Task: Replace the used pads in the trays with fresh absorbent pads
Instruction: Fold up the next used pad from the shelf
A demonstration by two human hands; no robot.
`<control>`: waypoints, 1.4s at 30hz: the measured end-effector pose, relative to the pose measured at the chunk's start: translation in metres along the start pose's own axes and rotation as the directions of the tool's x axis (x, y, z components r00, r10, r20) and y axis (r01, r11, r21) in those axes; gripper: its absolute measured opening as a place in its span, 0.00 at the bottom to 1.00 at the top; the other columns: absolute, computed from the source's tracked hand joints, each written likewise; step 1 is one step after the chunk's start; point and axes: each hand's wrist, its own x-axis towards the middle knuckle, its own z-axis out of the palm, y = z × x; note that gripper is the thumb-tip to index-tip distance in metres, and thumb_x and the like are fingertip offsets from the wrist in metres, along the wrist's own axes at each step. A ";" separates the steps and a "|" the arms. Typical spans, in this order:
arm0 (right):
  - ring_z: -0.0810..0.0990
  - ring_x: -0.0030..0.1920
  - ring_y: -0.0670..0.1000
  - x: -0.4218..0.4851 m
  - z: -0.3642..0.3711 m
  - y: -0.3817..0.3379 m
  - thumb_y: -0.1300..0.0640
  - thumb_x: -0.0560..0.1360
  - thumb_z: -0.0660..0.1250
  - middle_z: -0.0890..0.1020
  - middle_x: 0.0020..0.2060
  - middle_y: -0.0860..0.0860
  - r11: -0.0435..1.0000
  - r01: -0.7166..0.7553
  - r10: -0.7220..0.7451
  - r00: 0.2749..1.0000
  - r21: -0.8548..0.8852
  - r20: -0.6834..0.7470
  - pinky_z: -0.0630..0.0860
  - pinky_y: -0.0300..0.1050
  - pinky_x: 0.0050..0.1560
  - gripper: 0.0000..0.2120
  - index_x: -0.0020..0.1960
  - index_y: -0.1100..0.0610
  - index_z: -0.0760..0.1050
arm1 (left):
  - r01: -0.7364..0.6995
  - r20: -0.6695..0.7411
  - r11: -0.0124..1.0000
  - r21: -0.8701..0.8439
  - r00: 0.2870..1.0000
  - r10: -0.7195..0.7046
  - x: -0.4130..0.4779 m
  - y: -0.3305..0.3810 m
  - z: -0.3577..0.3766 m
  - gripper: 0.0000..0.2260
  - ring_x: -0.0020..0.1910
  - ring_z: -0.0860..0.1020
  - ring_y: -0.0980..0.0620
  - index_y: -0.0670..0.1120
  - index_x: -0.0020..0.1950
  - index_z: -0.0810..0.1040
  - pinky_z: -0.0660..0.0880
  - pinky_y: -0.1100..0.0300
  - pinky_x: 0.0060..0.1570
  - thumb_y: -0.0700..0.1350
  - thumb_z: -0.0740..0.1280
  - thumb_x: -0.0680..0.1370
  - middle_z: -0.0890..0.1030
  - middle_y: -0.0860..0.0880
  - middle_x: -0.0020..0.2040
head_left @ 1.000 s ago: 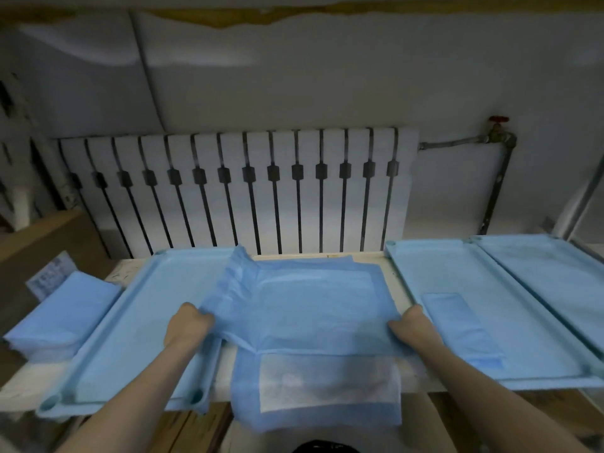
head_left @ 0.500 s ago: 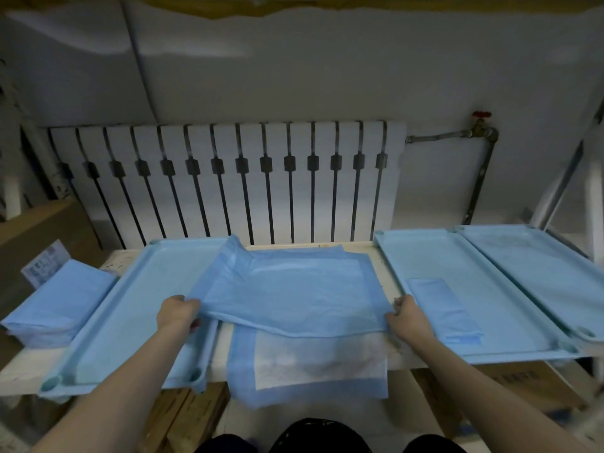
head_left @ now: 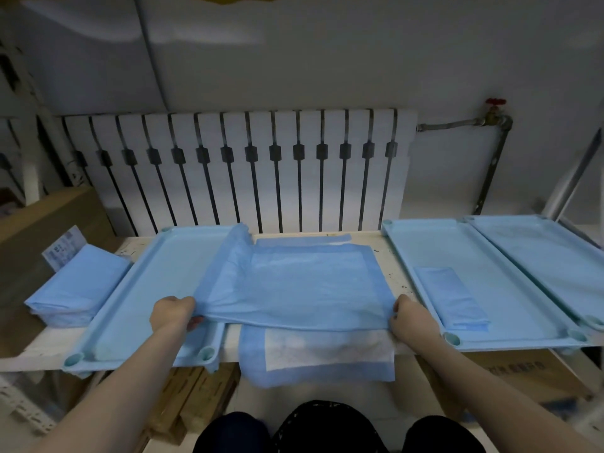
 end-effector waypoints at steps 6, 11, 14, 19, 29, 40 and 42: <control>0.73 0.57 0.55 -0.017 -0.004 -0.057 0.63 0.72 0.60 0.70 0.57 0.53 0.959 0.284 -0.284 0.959 -0.015 0.009 0.72 0.46 0.49 0.15 0.58 0.55 0.70 | -0.166 0.142 0.986 0.001 0.976 0.164 -0.032 0.018 0.006 0.08 0.32 0.76 0.42 0.44 0.30 0.64 0.77 0.54 0.35 0.37 0.62 0.65 0.72 0.43 0.32; 0.73 0.62 0.51 -0.049 0.001 -0.139 0.52 0.72 0.68 0.72 0.62 0.49 0.749 0.634 -0.654 0.755 0.193 0.053 0.71 0.46 0.59 0.23 0.65 0.53 0.68 | -0.419 0.341 0.906 -0.068 0.843 0.415 -0.080 0.053 0.030 0.15 0.31 0.67 0.49 0.45 0.28 0.61 0.70 0.60 0.32 0.30 0.61 0.69 0.66 0.45 0.30; 0.74 0.61 0.51 -0.063 0.003 -0.173 0.45 0.71 0.69 0.72 0.63 0.48 0.766 0.624 -0.629 0.777 0.154 -0.016 0.73 0.48 0.55 0.27 0.66 0.52 0.65 | -0.517 0.478 0.852 -0.082 0.730 0.489 -0.102 0.072 0.039 0.14 0.28 0.70 0.50 0.44 0.29 0.65 0.67 0.61 0.30 0.29 0.60 0.70 0.70 0.45 0.29; 0.77 0.41 0.54 -0.054 -0.012 -0.172 0.54 0.78 0.61 0.79 0.38 0.51 0.711 0.582 -0.504 0.813 0.394 -0.290 0.74 0.51 0.42 0.06 0.46 0.55 0.74 | -0.557 0.506 0.806 -0.201 0.645 0.572 -0.118 0.093 0.036 0.10 0.26 0.69 0.53 0.44 0.32 0.67 0.60 0.63 0.27 0.31 0.61 0.70 0.79 0.43 0.39; 0.73 0.36 0.39 -0.046 -0.079 -0.143 0.61 0.79 0.59 0.75 0.35 0.44 0.456 0.694 -0.641 0.690 0.557 -0.336 0.69 0.35 0.40 0.10 0.42 0.49 0.72 | -0.884 0.684 0.455 0.109 0.399 0.611 -0.097 0.072 0.031 0.44 0.71 0.54 0.55 0.58 0.76 0.55 0.56 0.54 0.71 0.48 0.67 0.61 0.64 0.55 0.70; 0.77 0.43 0.49 -0.028 -0.118 -0.090 0.59 0.80 0.60 0.79 0.43 0.54 0.434 0.442 -0.448 0.862 0.785 -0.238 0.73 0.44 0.46 0.08 0.50 0.62 0.76 | -0.714 0.878 0.666 0.217 0.440 0.186 -0.098 0.057 0.042 0.11 0.52 0.81 0.49 0.47 0.46 0.80 0.78 0.51 0.56 0.40 0.77 0.67 0.82 0.48 0.53; 0.77 0.43 0.51 -0.024 -0.118 -0.078 0.61 0.79 0.59 0.79 0.43 0.55 0.441 0.367 -0.339 0.913 0.819 -0.226 0.72 0.46 0.47 0.08 0.50 0.63 0.76 | -0.665 0.856 0.714 0.220 0.483 0.186 -0.093 0.058 0.036 0.11 0.50 0.82 0.48 0.42 0.49 0.81 0.79 0.51 0.54 0.38 0.76 0.68 0.84 0.45 0.51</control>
